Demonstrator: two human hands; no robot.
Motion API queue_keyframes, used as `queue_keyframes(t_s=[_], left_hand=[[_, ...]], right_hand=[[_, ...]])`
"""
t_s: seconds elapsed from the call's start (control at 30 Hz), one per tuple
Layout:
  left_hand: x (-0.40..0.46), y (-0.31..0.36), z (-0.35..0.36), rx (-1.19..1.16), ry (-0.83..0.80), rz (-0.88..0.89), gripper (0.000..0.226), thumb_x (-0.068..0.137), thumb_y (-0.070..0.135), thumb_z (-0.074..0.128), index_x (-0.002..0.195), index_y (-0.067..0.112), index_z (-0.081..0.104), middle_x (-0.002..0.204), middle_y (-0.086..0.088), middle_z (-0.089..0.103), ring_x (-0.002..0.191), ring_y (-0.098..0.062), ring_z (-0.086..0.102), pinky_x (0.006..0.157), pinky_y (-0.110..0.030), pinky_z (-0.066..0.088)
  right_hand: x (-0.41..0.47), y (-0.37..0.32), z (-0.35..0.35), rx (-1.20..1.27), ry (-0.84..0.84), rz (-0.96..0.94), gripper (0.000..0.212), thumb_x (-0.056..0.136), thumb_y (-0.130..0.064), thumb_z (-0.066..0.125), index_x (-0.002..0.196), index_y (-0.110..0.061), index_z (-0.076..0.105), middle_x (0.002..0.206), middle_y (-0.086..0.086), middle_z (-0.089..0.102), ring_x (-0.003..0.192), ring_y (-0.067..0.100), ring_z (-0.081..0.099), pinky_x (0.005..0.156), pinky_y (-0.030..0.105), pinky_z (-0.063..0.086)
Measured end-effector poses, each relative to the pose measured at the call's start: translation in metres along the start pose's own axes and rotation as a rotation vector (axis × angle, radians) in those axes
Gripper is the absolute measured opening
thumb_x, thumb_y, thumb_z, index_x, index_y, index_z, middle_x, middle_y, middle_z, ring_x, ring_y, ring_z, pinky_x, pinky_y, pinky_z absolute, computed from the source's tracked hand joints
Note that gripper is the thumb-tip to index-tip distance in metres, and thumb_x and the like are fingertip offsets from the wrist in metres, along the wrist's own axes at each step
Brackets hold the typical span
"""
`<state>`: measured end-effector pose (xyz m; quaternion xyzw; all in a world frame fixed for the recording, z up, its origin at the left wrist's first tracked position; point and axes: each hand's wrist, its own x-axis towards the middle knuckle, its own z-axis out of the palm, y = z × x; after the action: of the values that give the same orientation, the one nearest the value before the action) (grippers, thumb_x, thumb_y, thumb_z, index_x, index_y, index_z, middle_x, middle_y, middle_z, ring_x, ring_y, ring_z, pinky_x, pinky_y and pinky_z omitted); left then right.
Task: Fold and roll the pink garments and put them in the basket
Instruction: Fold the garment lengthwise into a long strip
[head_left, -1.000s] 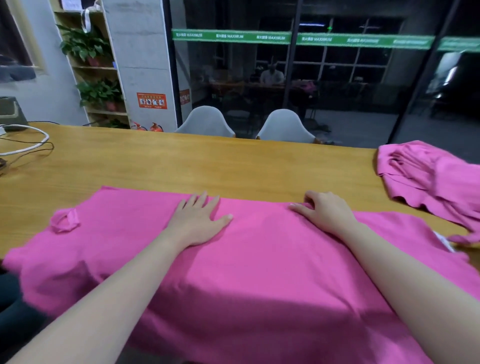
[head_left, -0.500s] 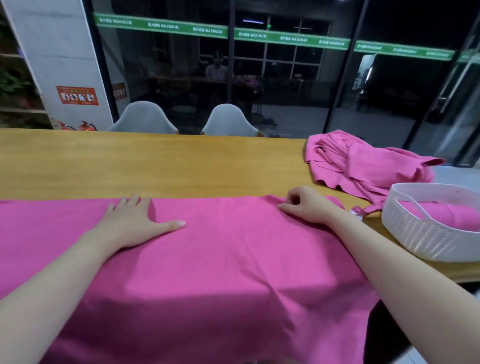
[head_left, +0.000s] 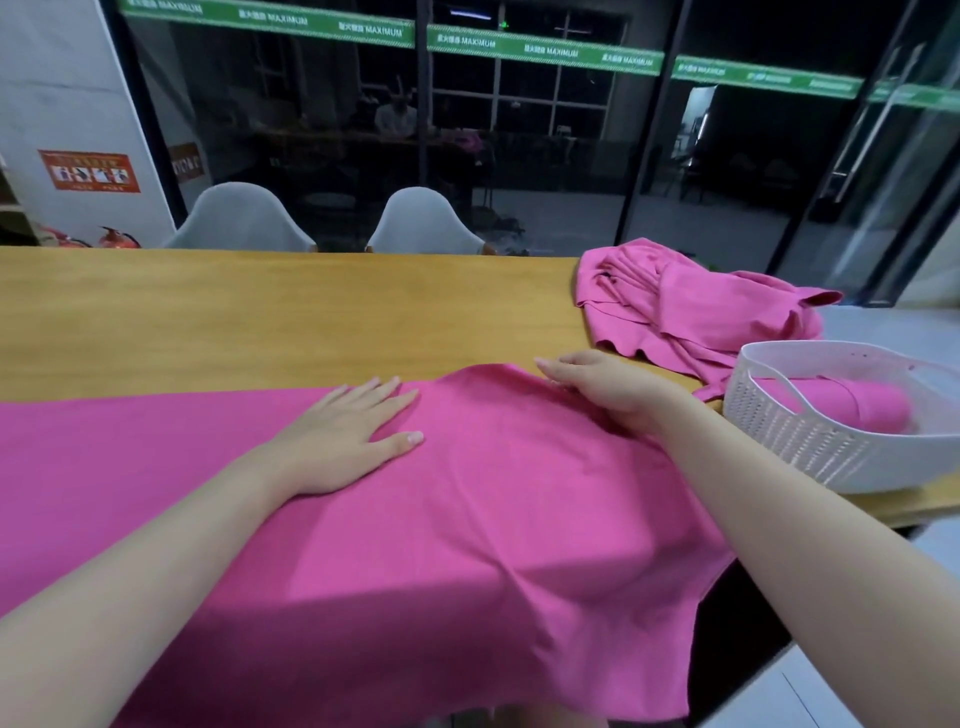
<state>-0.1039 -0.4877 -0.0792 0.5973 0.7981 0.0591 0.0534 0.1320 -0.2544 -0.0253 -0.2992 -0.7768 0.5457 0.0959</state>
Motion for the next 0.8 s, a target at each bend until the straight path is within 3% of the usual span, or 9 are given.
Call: queue_keyframes(t_s=[0.07, 0.17, 0.27, 0.4, 0.5, 0.6, 0.7, 0.73, 0.8], left_hand=[[-0.001, 0.003, -0.001, 0.001, -0.006, -0.01, 0.093, 0.079, 0.089, 0.005, 0.161, 0.045, 0.007, 0.169, 0.013, -0.003, 0.155, -0.004, -0.005, 0.123, -0.028, -0.005], [-0.003, 0.005, -0.003, 0.008, -0.007, -0.019, 0.086, 0.084, 0.083, 0.012, 0.16, 0.045, 0.008, 0.169, 0.013, -0.002, 0.155, -0.004, -0.004, 0.124, -0.028, -0.005], [-0.004, 0.005, -0.003, 0.002, -0.014, -0.027, 0.085, 0.084, 0.083, 0.013, 0.16, 0.045, 0.009, 0.169, 0.014, -0.002, 0.155, -0.004, -0.005, 0.124, -0.029, -0.004], [-0.004, 0.005, -0.003, -0.003, -0.008, -0.024, 0.085, 0.085, 0.084, 0.014, 0.16, 0.045, 0.01, 0.169, 0.015, -0.001, 0.155, -0.004, -0.004, 0.123, -0.027, -0.005], [-0.005, 0.006, -0.003, -0.038, 0.012, -0.02, 0.083, 0.086, 0.082, 0.019, 0.16, 0.044, 0.016, 0.169, 0.015, 0.003, 0.155, -0.005, 0.0, 0.124, -0.027, -0.002], [-0.002, 0.009, -0.005, -0.06, 0.042, -0.056, 0.075, 0.092, 0.076, 0.032, 0.157, 0.038, 0.031, 0.169, 0.009, 0.017, 0.156, -0.011, 0.011, 0.127, -0.035, 0.008], [0.006, 0.032, -0.011, 0.026, 0.133, -0.098, 0.06, 0.096, 0.071, 0.027, 0.124, 0.028, 0.058, 0.142, -0.001, 0.057, 0.135, -0.022, 0.049, 0.113, -0.043, 0.035], [0.01, 0.043, -0.013, 0.018, 0.181, -0.138, 0.061, 0.097, 0.071, 0.023, 0.109, 0.023, 0.059, 0.128, -0.004, 0.064, 0.121, -0.027, 0.057, 0.104, -0.043, 0.041], [0.015, 0.063, -0.011, -0.059, 0.241, -0.251, 0.074, 0.093, 0.079, 0.021, 0.103, 0.016, 0.058, 0.119, -0.011, 0.067, 0.111, -0.034, 0.059, 0.095, -0.045, 0.045]], right_hand=[[0.0, -0.002, -0.002, 0.049, -0.042, 0.043, 0.022, 0.099, -0.032, 0.066, 0.091, -0.012, 0.072, 0.08, 0.002, 0.073, 0.07, 0.015, 0.068, 0.065, 0.027, 0.056], [0.005, 0.001, 0.001, -0.139, -0.001, 0.029, 0.018, 0.089, -0.027, 0.078, 0.102, -0.014, 0.078, 0.098, 0.005, 0.078, 0.085, 0.017, 0.071, 0.081, 0.031, 0.058], [0.004, 0.004, 0.011, -0.281, 0.123, -0.117, 0.007, 0.087, -0.018, 0.078, 0.093, -0.014, 0.076, 0.088, 0.002, 0.07, 0.077, 0.013, 0.061, 0.074, 0.028, 0.05], [-0.012, 0.006, 0.019, -0.333, 0.098, -0.282, 0.005, 0.09, -0.021, 0.077, 0.088, -0.017, 0.075, 0.084, -0.005, 0.069, 0.071, 0.004, 0.057, 0.071, 0.02, 0.046], [-0.022, 0.01, 0.02, -0.359, 0.08, -0.304, 0.017, 0.099, -0.029, 0.066, 0.089, -0.02, 0.077, 0.081, -0.01, 0.071, 0.072, 0.003, 0.058, 0.075, 0.027, 0.048], [-0.031, 0.013, 0.023, -0.421, 0.124, -0.355, 0.02, 0.1, -0.017, 0.061, 0.094, -0.022, 0.08, 0.091, -0.011, 0.077, 0.084, 0.003, 0.068, 0.086, 0.032, 0.054], [-0.047, 0.01, 0.036, -0.583, 0.213, -0.413, 0.022, 0.097, -0.012, 0.061, 0.101, -0.022, 0.08, 0.099, -0.012, 0.077, 0.092, 0.003, 0.068, 0.091, 0.035, 0.054], [-0.054, 0.009, 0.043, -0.647, 0.229, -0.439, 0.024, 0.097, -0.014, 0.059, 0.104, -0.026, 0.079, 0.102, -0.013, 0.076, 0.096, 0.005, 0.067, 0.091, 0.036, 0.053], [-0.072, 0.009, 0.059, -0.777, 0.227, -0.495, 0.028, 0.098, -0.024, 0.052, 0.11, -0.029, 0.076, 0.108, -0.012, 0.073, 0.103, 0.013, 0.064, 0.091, 0.04, 0.053]])
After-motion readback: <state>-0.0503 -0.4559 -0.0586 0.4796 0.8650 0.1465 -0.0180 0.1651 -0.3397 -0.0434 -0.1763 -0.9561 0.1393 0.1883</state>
